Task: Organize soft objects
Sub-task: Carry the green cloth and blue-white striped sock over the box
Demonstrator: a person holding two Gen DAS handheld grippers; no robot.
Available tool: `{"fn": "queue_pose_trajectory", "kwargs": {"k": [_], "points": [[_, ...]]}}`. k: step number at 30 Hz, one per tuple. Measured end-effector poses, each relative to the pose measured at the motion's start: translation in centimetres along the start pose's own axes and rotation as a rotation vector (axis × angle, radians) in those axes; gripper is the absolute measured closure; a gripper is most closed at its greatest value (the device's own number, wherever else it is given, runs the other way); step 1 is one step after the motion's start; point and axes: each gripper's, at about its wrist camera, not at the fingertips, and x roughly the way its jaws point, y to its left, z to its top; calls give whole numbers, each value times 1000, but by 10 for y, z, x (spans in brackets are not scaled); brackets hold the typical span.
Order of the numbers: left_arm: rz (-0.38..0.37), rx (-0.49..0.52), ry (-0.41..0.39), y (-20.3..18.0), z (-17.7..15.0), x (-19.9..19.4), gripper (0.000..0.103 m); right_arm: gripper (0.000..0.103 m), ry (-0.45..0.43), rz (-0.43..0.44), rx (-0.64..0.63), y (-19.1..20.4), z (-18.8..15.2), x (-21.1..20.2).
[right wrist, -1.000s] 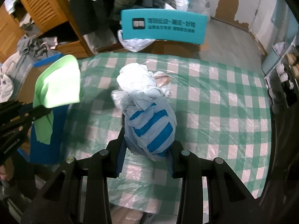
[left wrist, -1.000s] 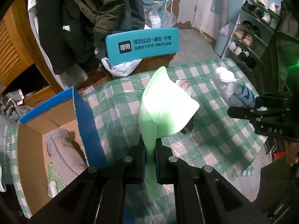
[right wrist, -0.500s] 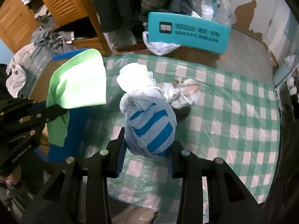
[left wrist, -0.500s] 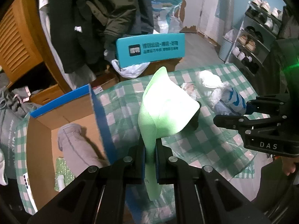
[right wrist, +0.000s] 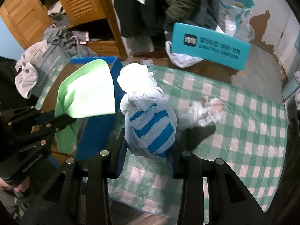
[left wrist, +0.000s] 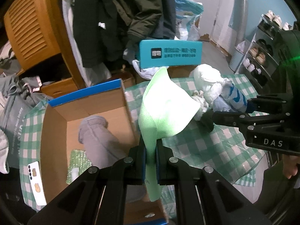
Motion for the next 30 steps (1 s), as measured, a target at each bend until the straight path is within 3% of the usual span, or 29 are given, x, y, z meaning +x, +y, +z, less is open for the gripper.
{"fn": "queue_pose_trajectory", "kwargs": {"k": [18, 30], "points": [[72, -116, -20, 72, -19, -15, 95, 68, 31, 58, -87, 66, 28, 24], [123, -190, 11, 113, -36, -9, 95, 68, 65, 93, -136, 111, 44, 46]]}}
